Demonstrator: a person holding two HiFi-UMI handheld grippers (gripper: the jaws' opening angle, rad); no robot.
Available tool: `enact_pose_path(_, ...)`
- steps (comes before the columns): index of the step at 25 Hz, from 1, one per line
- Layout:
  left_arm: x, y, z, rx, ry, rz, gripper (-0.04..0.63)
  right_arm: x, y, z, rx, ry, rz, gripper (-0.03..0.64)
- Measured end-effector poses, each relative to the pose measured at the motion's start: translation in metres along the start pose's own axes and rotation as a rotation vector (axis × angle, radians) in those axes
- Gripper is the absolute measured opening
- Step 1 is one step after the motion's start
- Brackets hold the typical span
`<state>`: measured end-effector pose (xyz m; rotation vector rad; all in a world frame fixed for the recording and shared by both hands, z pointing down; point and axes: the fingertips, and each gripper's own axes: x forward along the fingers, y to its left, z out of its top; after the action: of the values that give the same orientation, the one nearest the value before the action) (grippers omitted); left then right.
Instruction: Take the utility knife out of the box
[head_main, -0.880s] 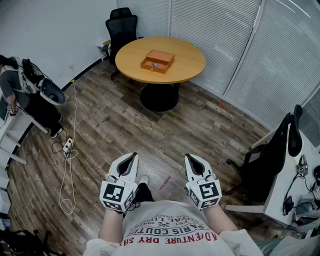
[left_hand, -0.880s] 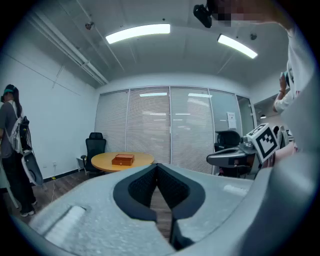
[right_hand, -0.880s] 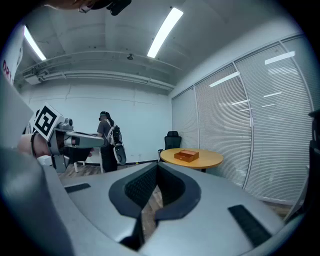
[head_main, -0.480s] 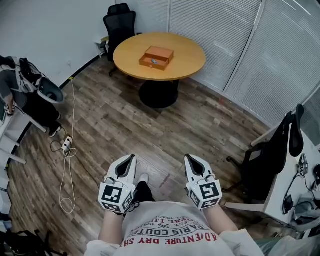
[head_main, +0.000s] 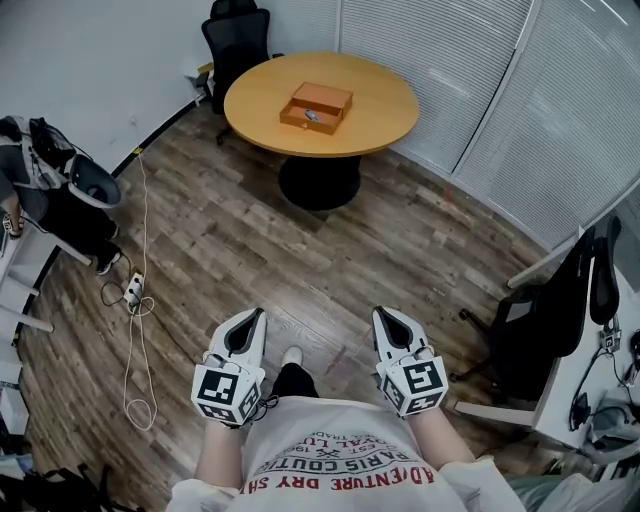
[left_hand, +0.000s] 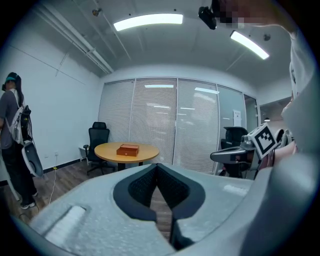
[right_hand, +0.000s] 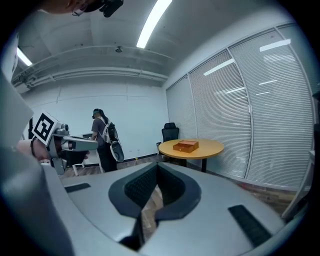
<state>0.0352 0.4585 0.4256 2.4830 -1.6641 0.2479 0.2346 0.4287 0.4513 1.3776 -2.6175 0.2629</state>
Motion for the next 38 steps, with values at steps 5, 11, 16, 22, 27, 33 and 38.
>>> enact_pose_path(5, 0.031, 0.05, 0.016, 0.004, -0.01, -0.009, -0.005, 0.056, 0.002, 0.016, -0.007, 0.022, 0.0, 0.006)
enact_pose_path(11, 0.069, 0.116, 0.035, 0.021, -0.012, -0.067, -0.005, 0.132, 0.015, 0.053, -0.03, 0.002, -0.031, 0.006)
enact_pose_path(16, 0.096, 0.175, 0.047, 0.027, -0.008, -0.093, -0.005, 0.19, 0.028, 0.074, -0.03, 0.001, -0.047, 0.006)
enact_pose_path(22, 0.118, 0.216, 0.051, 0.029, 0.009, -0.101, -0.005, 0.234, 0.038, 0.085, -0.035, 0.016, -0.033, 0.006)
enact_pose_path(27, 0.145, 0.231, 0.048, 0.013, 0.018, -0.085, -0.005, 0.267, 0.026, 0.084, -0.03, 0.024, -0.012, 0.006)
enact_pose_path(33, 0.196, 0.246, 0.051, 0.014, 0.036, -0.036, -0.005, 0.317, -0.012, 0.083, -0.034, 0.047, 0.042, 0.006)
enact_pose_path(38, 0.261, 0.26, 0.076, 0.009, 0.026, 0.009, -0.005, 0.37, -0.063, 0.11, -0.083, 0.034, 0.084, 0.007)
